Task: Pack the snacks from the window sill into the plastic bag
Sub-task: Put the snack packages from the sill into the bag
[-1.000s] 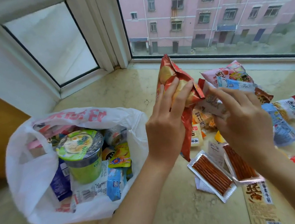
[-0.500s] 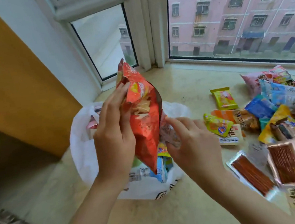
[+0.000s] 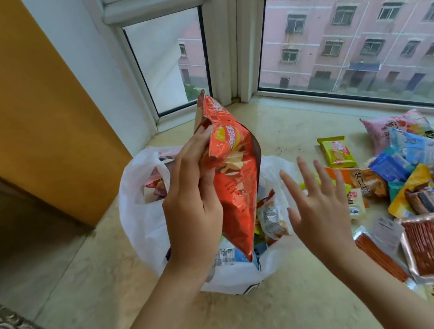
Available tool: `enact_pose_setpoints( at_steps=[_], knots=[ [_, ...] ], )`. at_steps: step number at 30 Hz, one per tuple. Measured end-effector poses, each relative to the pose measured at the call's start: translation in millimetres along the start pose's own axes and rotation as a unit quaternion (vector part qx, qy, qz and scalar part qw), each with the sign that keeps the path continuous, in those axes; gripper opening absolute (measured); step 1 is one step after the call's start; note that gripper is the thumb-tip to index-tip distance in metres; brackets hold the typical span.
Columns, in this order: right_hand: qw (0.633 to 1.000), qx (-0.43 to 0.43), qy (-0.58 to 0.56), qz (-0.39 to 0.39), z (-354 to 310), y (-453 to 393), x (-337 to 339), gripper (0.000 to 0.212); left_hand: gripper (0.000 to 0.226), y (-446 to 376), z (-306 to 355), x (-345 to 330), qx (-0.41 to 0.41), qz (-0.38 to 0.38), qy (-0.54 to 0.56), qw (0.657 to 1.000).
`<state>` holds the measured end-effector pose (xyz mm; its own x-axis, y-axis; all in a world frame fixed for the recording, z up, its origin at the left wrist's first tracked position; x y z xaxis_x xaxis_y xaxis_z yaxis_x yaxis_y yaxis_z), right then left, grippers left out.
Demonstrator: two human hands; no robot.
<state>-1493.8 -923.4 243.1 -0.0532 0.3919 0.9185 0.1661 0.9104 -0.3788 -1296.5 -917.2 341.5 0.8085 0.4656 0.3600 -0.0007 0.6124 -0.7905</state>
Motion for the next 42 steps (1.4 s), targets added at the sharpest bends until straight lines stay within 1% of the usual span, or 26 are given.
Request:
enact_pose_setpoints(
  at_steps=[2, 5, 9, 11, 13, 15, 17, 21, 24, 26, 28, 32, 35, 36, 37, 38, 40, 42],
  knots=[
    [0.999, -0.023, 0.013, -0.023, 7.8, -3.6, -8.1, 0.081, 0.039, 0.3, 2.6, -6.5, -0.009, 0.0, -0.004, 1.0],
    [1.0, -0.001, 0.005, -0.004, 11.8, -4.8, -16.1, 0.082, 0.04, 2.7, 7.5, -16.1, -0.027, -0.011, -0.009, 1.0],
    [0.999, 0.032, -0.015, 0.027, 21.7, -7.4, -7.3, 0.081, 0.043, 10.3, 17.6, -29.3, -0.061, -0.056, -0.029, 0.996],
    [0.999, 0.023, -0.021, 0.045, 32.7, -13.7, 4.0, 0.079, 0.043, 15.0, 24.4, -36.9, -0.089, -0.085, -0.044, 0.991],
    [0.997, 0.002, -0.033, 0.067, 46.4, -23.1, 18.3, 0.076, 0.037, 20.1, 29.8, -47.7, -0.121, -0.116, -0.058, 0.984],
    [0.994, -0.025, -0.048, 0.09, 58.1, -32.7, 33.7, 0.069, 0.035, 27.6, 32.1, -60.5, -0.157, -0.146, -0.075, 0.974],
    [0.99, -0.052, -0.069, 0.11, 66.4, -41.2, 47.3, 0.064, 0.038, 38.6, 29.0, -73.3, -0.18, -0.187, -0.094, 0.961],
    [0.983, -0.073, -0.104, 0.135, 79.0, -47.9, 68.3, 0.058, 0.054, 61.1, 10.4, -87.9, -0.162, -0.286, -0.104, 0.939],
    [0.977, -0.08, -0.147, 0.132, 84.0, -49.0, 77.3, 0.055, 0.058, 67.7, -3.6, -92.6, -0.165, -0.342, -0.138, 0.915],
    [0.974, -0.083, -0.175, 0.118, 83.3, -48.3, 76.4, 0.053, 0.058, 67.4, -9.1, -99.8, -0.167, -0.362, -0.153, 0.904],
    [0.973, -0.072, -0.19, 0.11, 79.8, -45.0, 72.2, 0.051, 0.059, 68.3, -12.2, -112.3, -0.164, -0.377, -0.154, 0.899],
    [0.97, -0.037, -0.21, 0.114, 71.0, -37.0, 65.3, 0.046, 0.061, 73.0, -17.3, -133.3, -0.146, -0.44, -0.194, 0.865],
    [0.979, -0.004, -0.172, 0.105, 66.9, -32.5, 58.2, 0.039, 0.065, 67.0, -18.4, -133.4, -0.151, -0.488, -0.212, 0.833],
    [0.983, 0.008, -0.153, 0.099, 68.0, -29.5, 55.2, 0.036, 0.063, 62.9, -15.3, -130.6, -0.157, -0.483, -0.227, 0.831],
    [0.986, 0.019, -0.133, 0.095, 70.3, -25.8, 52.6, 0.033, 0.058, 57.6, -9.4, -126.8, -0.155, -0.461, -0.238, 0.841],
    [0.988, 0.028, -0.115, 0.096, 73.9, -21.1, 50.8, 0.031, 0.051, 53.1, -1.2, -121.9, -0.145, -0.424, -0.238, 0.862],
    [0.989, 0.034, -0.094, 0.105, 82.6, -10.1, 50.3, 0.035, 0.037, 49.3, 22.1, -115.5, -0.126, -0.333, -0.211, 0.91],
    [0.99, 0.025, -0.088, 0.105, 93.2, -0.4, 51.7, 0.041, 0.034, 52.8, 47.9, -114.6, -0.124, -0.273, -0.167, 0.939]
  ],
)
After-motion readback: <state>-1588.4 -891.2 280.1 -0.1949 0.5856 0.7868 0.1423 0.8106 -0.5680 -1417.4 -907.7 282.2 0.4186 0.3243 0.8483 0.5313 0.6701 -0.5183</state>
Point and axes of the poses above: each hand's wrist, its own y-axis away from the middle knuckle, its own x-axis out of the back of the hand, z = x × y, the point moved 1 cm from there along -y, towards the middle knuckle, and after that the axes turned 14 degrees about -x, right-handed, at the moved point
